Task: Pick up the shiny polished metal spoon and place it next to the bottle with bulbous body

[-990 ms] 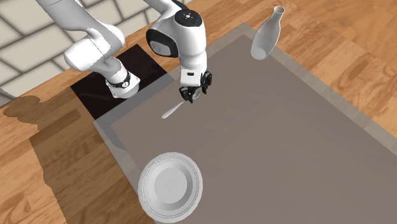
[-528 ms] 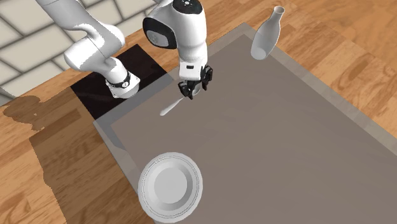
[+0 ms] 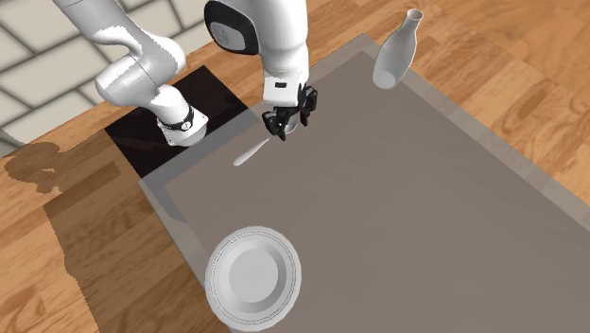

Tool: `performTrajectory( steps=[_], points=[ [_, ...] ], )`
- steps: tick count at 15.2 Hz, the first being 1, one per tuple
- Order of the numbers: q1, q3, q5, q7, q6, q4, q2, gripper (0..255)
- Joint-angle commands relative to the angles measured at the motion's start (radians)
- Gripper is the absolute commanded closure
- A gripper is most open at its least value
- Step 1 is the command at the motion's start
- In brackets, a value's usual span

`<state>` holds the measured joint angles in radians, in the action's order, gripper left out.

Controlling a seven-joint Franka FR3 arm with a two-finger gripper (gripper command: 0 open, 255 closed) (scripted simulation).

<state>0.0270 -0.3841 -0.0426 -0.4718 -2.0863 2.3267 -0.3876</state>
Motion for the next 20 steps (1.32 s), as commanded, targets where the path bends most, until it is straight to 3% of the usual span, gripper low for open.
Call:
performTrajectory(
  steps=[1, 20],
  points=[
    [0.001, 0.002, -0.001, 0.002, 0.03, -0.023, -0.007, 255],
    [-0.008, 0.025, 0.004, 0.021, 0.285, -0.27, -0.016, 255]
  ],
)
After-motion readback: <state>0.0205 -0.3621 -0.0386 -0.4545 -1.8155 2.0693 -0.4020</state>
